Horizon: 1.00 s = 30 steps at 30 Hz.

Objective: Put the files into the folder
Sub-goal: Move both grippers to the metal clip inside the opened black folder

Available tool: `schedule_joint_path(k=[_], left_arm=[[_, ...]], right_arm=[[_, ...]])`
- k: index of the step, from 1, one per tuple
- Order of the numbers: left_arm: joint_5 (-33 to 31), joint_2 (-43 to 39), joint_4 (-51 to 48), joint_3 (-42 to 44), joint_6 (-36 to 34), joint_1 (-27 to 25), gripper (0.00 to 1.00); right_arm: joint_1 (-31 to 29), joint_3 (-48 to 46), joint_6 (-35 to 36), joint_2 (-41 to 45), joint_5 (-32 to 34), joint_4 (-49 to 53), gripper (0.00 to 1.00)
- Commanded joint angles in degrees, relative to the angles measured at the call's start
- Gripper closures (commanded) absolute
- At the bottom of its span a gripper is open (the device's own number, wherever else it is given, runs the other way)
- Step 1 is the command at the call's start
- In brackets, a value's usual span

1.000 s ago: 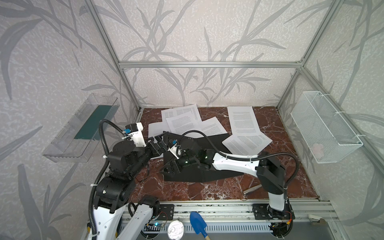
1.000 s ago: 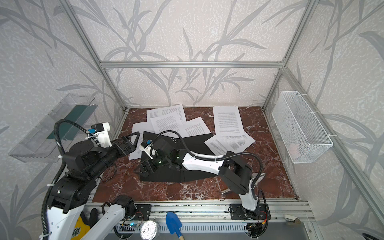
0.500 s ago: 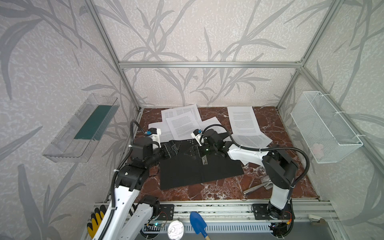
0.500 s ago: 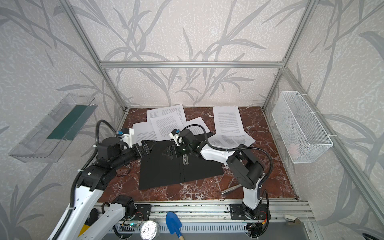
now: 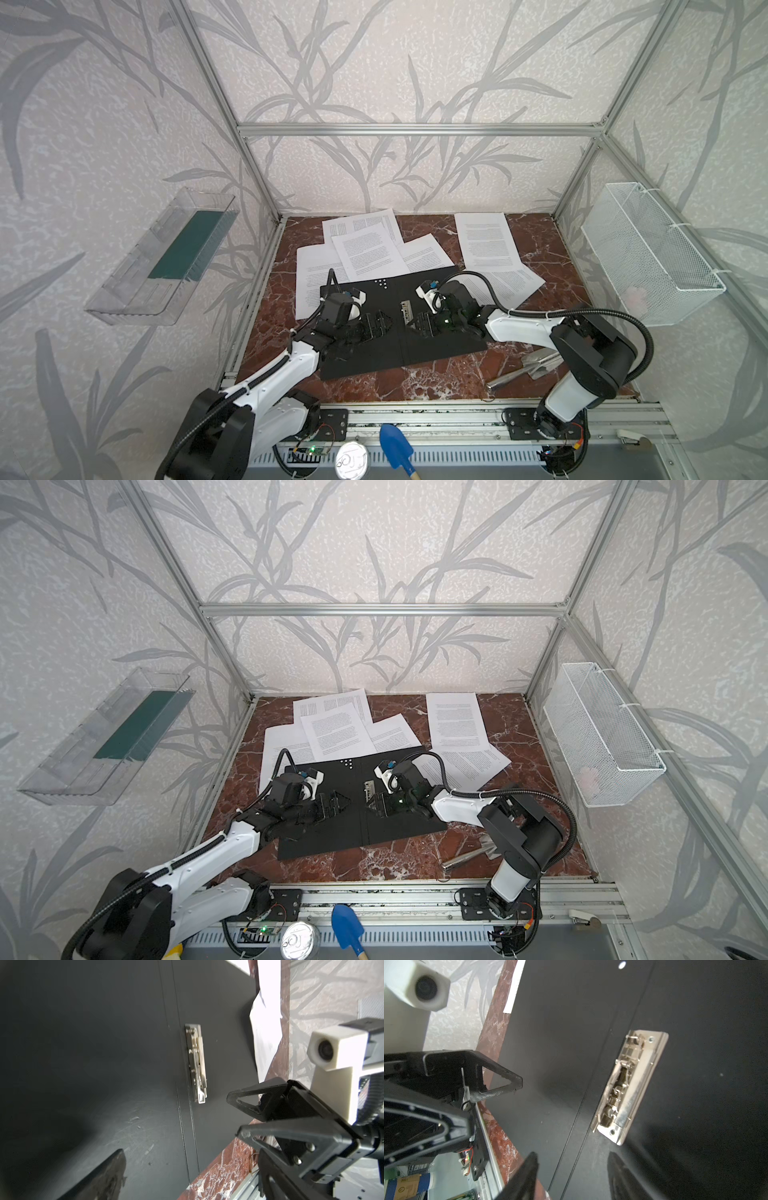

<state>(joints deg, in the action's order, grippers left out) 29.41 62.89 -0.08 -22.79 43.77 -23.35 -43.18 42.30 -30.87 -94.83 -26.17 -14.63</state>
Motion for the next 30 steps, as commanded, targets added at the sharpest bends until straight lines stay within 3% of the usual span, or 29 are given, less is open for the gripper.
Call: schedule_joint_path(k=[1,7,15,21,30], left_arm=[[0.5,2.4,8.6,2.1,0.1,-0.6,0.01],[0.8,3.9,8.4,4.4,-2.5,-1.3,0.01],[-8.2,5.5,-2.9,1.7,-6.0,-2.9,0.04],[-8.0,8.3,-3.4,1.1,-5.8,-3.2,0.04],[-9.1,8.0,-4.4,0.8,-6.2,-3.6,0.04]], right_arm=[[-0.6,-0.6,-2.0,-0.6,1.5,-5.1,0.56],[-1.6,0.7,-2.7,-2.6,3.1,-4.4,0.63],[-2.6,3.8,-3.1,-5.7,5.8,-0.2,0.69],[-3.1,5.1,-3.8,-7.2,6.3,1.1,0.78],[-3.3,6.2,-4.2,-7.9,7.1,2.3,0.83]])
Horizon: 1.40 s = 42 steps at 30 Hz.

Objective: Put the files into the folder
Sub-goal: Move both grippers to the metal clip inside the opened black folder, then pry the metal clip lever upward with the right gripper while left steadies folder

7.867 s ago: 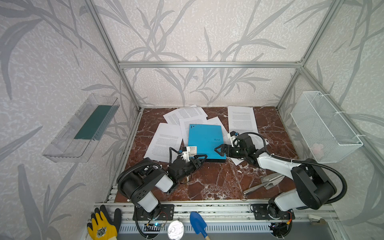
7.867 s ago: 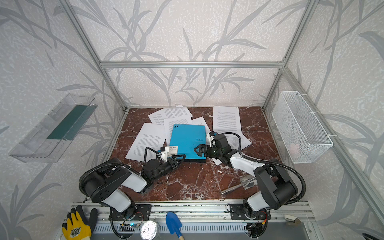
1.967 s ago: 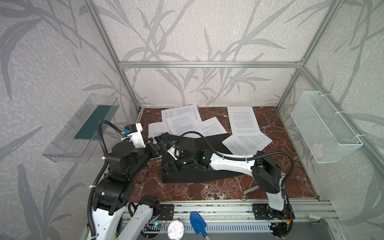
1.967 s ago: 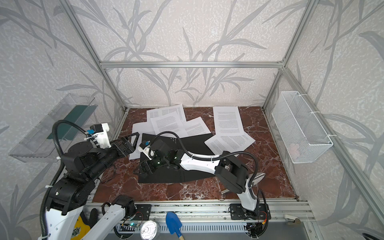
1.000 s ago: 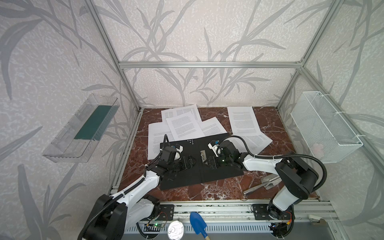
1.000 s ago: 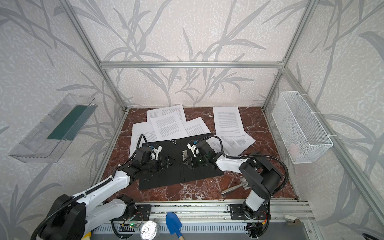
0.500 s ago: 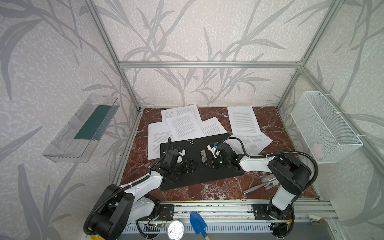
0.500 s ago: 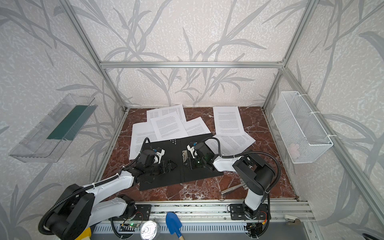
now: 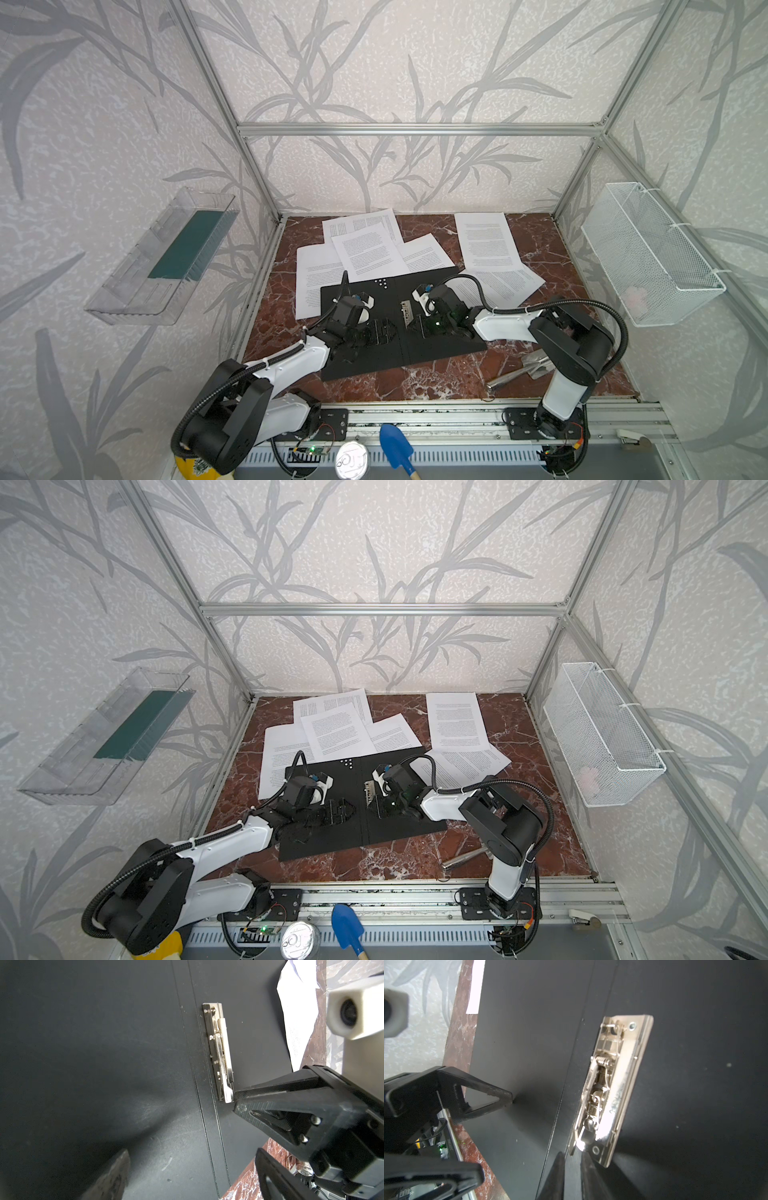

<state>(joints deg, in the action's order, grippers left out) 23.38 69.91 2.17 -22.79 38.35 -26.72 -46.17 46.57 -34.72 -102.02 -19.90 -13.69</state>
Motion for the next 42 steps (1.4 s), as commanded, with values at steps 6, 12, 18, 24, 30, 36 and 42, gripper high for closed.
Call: schedule_joint_path(k=[6,12,18,24,30,36,42], left_arm=[[-2.9,0.5,-6.7,0.7,-0.7,-0.4,0.04],[-3.2,-0.2,-7.0,0.8,-0.6,-0.7,0.04],[-3.7,-0.5,-7.3,0.8,-0.5,-0.7,0.04],[-6.0,0.3,-8.9,0.2,-0.3,-0.7,0.04],[-7.2,1.0,-9.6,-0.1,-0.4,-0.7,0.03],[-9.1,0.6,-11.1,-0.3,-0.6,-0.7,0.03],[-9.5,0.8,-11.3,-0.4,-0.6,-0.7,0.03]], right_arm=[[-0.4,2.9,-0.8,-1.4,0.8,1.7,0.83],[-0.4,3.6,-1.3,-2.5,0.4,1.4,0.89],[-0.4,3.3,-1.4,-3.4,0.4,1.1,0.94],[-0.4,1.8,0.0,-3.8,2.8,2.0,1.00],[-0.4,-1.0,0.9,-5.3,5.0,2.7,1.00],[-0.3,-3.8,1.4,-7.2,9.0,2.4,1.00],[-0.4,-3.6,1.6,-9.0,10.7,3.2,1.00]])
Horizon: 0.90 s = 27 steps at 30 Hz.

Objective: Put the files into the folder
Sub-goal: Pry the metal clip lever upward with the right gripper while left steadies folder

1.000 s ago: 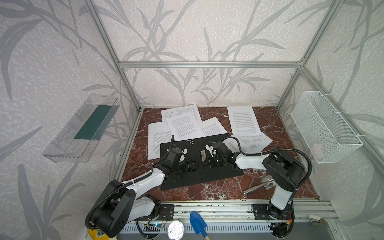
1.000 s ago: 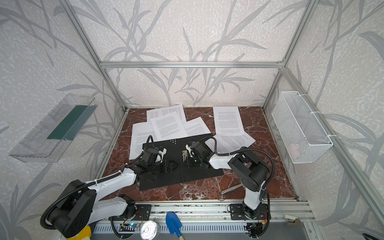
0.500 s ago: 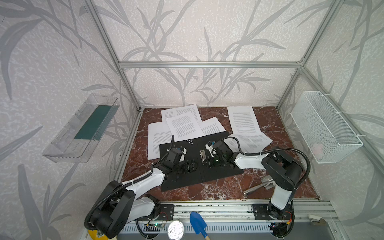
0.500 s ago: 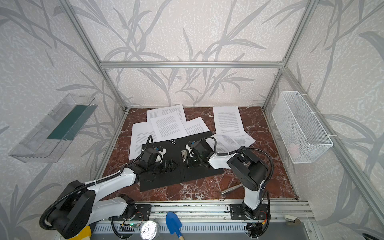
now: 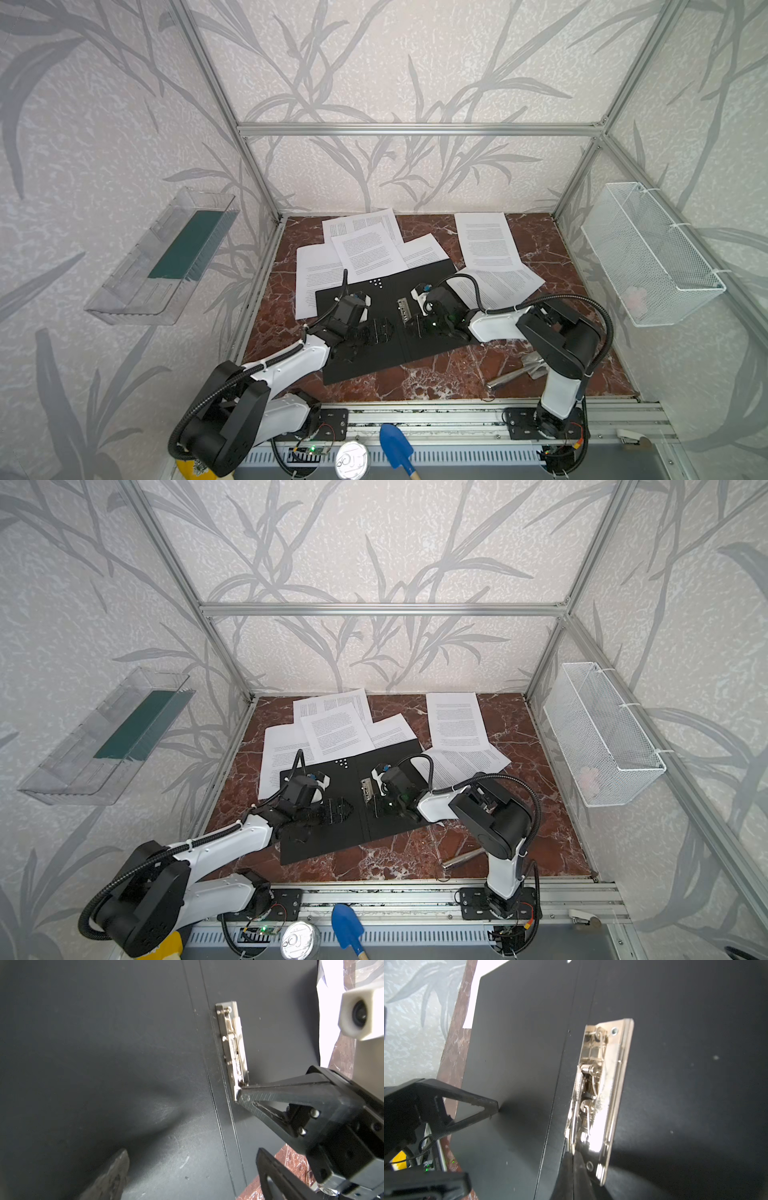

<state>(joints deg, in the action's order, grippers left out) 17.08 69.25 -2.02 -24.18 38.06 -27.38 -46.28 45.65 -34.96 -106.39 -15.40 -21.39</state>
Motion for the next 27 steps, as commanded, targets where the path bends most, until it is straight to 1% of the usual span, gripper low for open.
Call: schedule_joint_path(k=[1,6,10,13,14,15,17,19,20,21,23,27], left_arm=[[-3.3,1.4,-7.2,1.0,-0.3,0.0,0.03],[-6.0,0.6,-8.7,1.0,0.0,0.0,0.03],[-7.1,0.4,-9.1,1.0,0.0,0.0,0.03],[-6.9,0.7,-9.1,0.7,0.0,0.0,0.03],[-6.4,0.7,-8.9,0.6,-0.2,0.0,0.03],[-6.2,0.7,-8.8,0.7,-0.3,0.0,0.03],[-6.4,0.7,-9.0,0.7,-0.3,0.0,0.03],[-6.5,0.4,-9.1,0.7,-0.3,0.0,0.03],[-6.4,0.3,-9.1,0.7,-0.2,0.0,0.03],[-6.4,0.2,-9.0,0.8,-0.3,0.0,0.03],[-6.2,0.1,-8.8,0.8,-0.4,0.0,0.03],[-5.6,0.1,-8.5,0.8,-0.4,0.0,0.03]], right_arm=[[-0.3,-2.6,1.9,-3.9,6.2,11.1,1.00],[-0.2,0.1,2.2,0.6,6.2,15.0,1.00],[-0.2,3.8,2.4,2.4,2.8,16.5,1.00],[-0.2,5.7,2.6,3.4,1.2,16.3,1.00],[-0.2,6.4,3.1,3.8,-0.5,16.0,0.99],[-0.4,6.8,3.4,4.4,-1.4,15.9,0.91],[-0.9,5.9,3.7,7.5,-0.7,15.0,0.84],[-1.2,3.0,3.7,12.7,1.6,13.1,0.66],[-1.2,1.6,3.8,14.5,2.6,12.4,0.65],[-1.2,0.1,4.0,16.1,4.0,11.8,0.65],[-1.1,-2.0,3.9,16.4,6.0,10.7,0.68],[-1.3,-2.7,3.3,13.8,3.8,9.8,0.73]])
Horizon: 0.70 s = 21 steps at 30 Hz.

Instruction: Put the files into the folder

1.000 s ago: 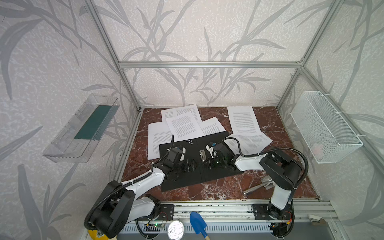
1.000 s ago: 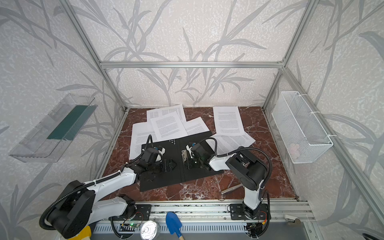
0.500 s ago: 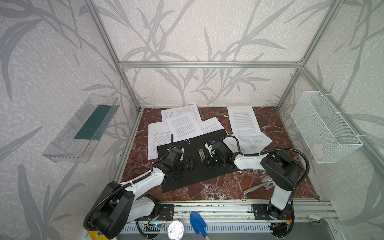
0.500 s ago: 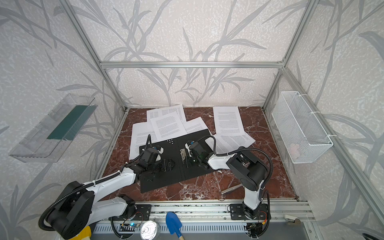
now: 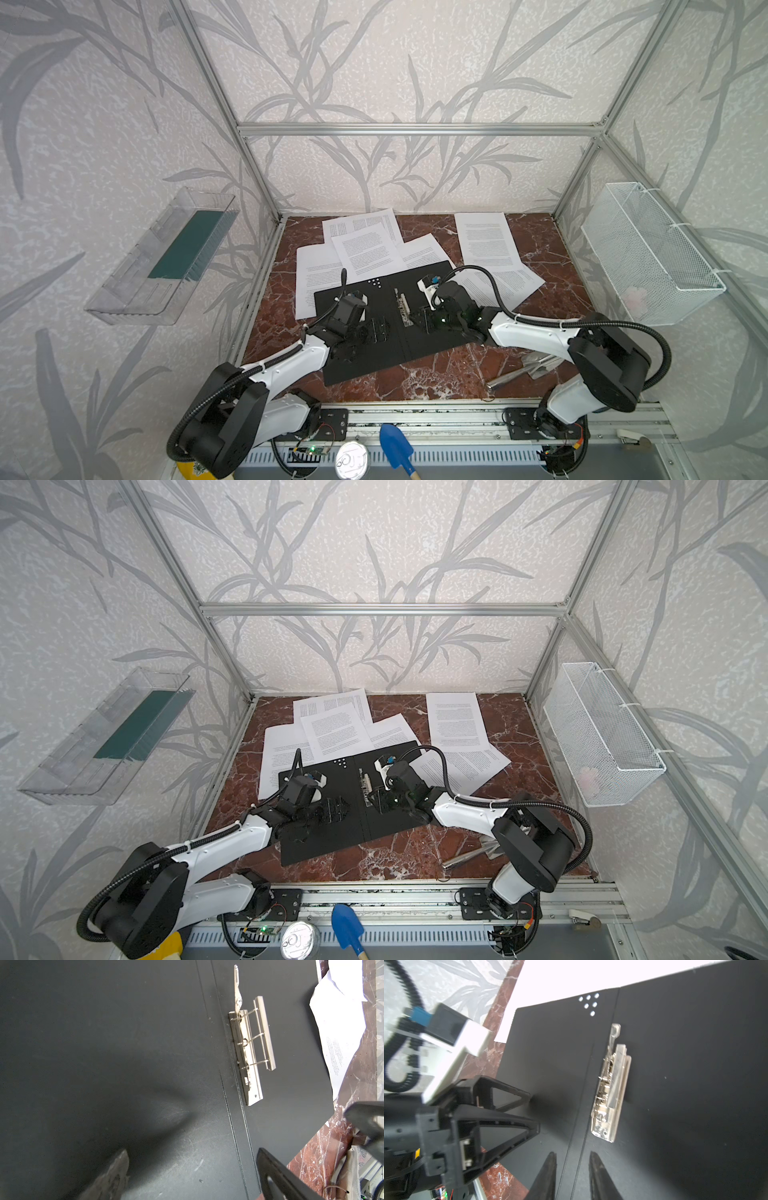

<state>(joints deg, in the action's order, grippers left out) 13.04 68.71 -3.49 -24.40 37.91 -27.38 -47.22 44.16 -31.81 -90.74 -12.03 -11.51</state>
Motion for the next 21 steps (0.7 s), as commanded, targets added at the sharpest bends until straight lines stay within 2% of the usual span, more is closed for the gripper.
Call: schedule_joint_path(k=[1,3,6,8,10,13,17,21], left_arm=[[-1.4,0.5,-7.1,1.0,-0.2,0.0,0.03],[-1.2,0.2,-7.1,1.0,-0.3,0.0,0.03],[-0.2,-0.4,-6.7,1.1,-0.4,0.0,0.03],[1.3,-1.3,-5.4,1.6,-0.3,0.0,0.03],[2.5,-2.1,-4.5,1.9,-0.2,0.0,0.03],[2.5,-2.8,-4.7,2.1,-0.2,0.0,0.03],[0.8,-4.1,-6.3,1.7,0.0,0.0,0.03],[-1.7,-6.5,-7.9,1.9,-0.2,0.0,0.03]], right_arm=[[-0.3,-1.0,0.0,-2.5,0.1,-0.2,0.73],[-0.3,-0.7,0.0,-3.0,0.1,0.4,0.73],[-0.2,-1.0,0.7,-2.1,2.4,2.1,0.65],[0.0,-1.0,0.8,-1.9,5.4,5.1,0.45],[0.4,-1.2,0.6,-1.7,7.7,8.0,0.35],[2.0,-3.8,-1.0,-0.8,8.7,8.0,0.24],[6.0,-7.7,-2.8,0.6,8.2,7.1,0.19],[10.0,-11.2,-4.3,2.9,10.7,7.5,0.15]])
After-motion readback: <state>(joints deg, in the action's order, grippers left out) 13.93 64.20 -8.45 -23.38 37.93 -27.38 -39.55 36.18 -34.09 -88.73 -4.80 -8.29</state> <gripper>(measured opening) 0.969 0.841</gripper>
